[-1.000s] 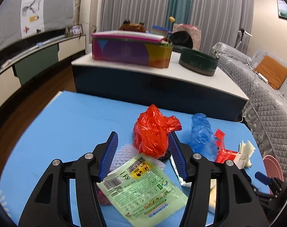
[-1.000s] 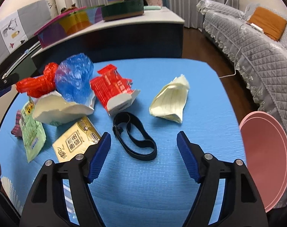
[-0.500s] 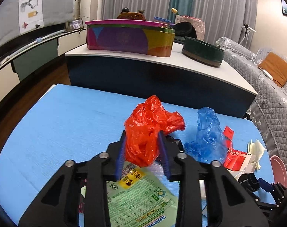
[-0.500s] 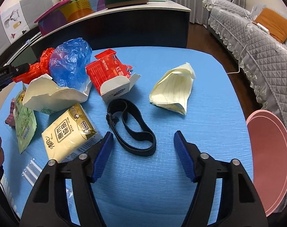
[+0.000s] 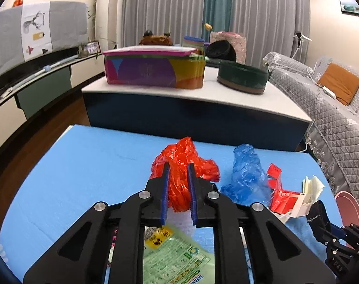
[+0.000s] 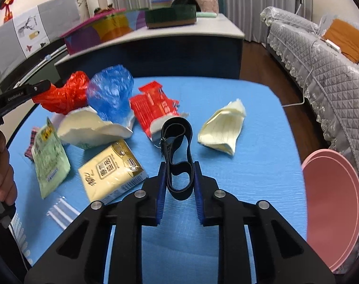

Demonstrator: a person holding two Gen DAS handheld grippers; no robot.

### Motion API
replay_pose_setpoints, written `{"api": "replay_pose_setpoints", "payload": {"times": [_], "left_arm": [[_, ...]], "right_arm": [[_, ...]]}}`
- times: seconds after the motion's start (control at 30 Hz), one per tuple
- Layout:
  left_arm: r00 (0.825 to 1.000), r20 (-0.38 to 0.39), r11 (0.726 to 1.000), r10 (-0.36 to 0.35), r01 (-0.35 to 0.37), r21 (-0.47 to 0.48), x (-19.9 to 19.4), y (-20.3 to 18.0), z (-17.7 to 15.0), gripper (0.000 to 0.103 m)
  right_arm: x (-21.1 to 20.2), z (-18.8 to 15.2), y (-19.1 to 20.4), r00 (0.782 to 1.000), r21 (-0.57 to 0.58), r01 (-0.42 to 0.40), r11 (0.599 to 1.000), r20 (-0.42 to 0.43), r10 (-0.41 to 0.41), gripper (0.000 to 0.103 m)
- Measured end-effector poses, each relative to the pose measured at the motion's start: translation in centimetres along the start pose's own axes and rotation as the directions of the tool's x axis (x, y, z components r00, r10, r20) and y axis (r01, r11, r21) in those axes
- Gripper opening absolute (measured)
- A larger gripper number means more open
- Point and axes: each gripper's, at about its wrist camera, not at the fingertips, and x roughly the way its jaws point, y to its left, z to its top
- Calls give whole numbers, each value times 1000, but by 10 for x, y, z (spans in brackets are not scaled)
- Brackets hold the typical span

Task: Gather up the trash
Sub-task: 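Grasp the red plastic bag with the left tool while the right tool grasps the black band, then carry both items to the pink bin and open both tools to drop them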

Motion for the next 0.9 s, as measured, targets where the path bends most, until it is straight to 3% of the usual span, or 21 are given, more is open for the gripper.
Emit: {"api": "replay_pose_setpoints", "payload": {"times": [0.6,0.9], "left_arm": [[989,114,996,-89,87,22,-77,-16,3,10],[981,132,990,-141,138,25,-105,-27,3,10]], "right_arm": [[-105,-6,-28,984,89,74,993,155,-87,22],[-156,-5,-54,977,146,109,983,168,-133,22]]}}
